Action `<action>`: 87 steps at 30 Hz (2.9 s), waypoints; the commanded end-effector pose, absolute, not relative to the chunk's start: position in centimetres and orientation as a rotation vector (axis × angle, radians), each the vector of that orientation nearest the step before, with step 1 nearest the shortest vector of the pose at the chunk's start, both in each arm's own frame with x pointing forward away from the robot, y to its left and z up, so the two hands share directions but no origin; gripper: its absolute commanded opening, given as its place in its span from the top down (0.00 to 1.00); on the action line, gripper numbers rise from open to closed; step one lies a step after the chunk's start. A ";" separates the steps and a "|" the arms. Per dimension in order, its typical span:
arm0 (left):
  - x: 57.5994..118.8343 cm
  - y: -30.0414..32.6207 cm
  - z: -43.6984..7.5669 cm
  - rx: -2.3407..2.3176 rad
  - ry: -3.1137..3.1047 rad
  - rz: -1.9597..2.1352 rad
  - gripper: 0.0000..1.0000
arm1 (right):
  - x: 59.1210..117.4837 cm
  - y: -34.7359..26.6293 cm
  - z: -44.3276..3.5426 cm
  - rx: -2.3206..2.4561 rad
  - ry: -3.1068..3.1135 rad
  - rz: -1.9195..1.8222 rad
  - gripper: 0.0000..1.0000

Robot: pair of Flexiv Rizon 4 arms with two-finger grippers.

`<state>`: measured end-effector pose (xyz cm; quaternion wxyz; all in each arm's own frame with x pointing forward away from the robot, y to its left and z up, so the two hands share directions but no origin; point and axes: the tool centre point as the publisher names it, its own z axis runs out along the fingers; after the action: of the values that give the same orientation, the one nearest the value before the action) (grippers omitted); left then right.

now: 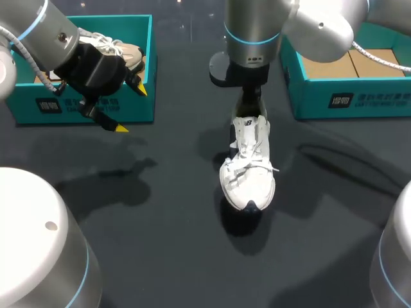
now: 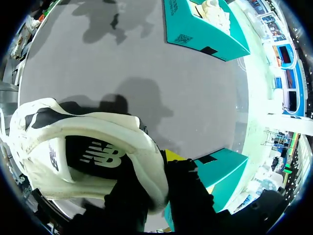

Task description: Take the shoe out of the shoebox, open the shoe tongue, remove and reinsert the insole, then place the shoe into the shoebox

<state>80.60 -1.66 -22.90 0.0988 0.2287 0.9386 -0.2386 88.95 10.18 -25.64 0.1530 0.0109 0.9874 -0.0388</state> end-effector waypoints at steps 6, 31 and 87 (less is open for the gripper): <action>80.5 -1.6 -22.9 0.677 2.776 -0.702 0.00 | 94.9 5.5 -19.6 0.051 2.762 -0.216 1.00; 80.5 -1.6 -22.9 0.677 2.776 -0.702 0.00 | 100.6 -0.5 -15.9 0.098 2.673 -0.313 1.00; 80.5 -1.6 -22.9 0.677 2.776 -0.702 0.00 | 116.2 -19.4 -10.9 0.057 2.690 0.023 1.00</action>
<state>80.60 -1.66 -22.90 0.0988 0.2286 0.9386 -0.2386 115.29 -19.00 -10.92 0.2332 -0.0146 0.9723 -0.0036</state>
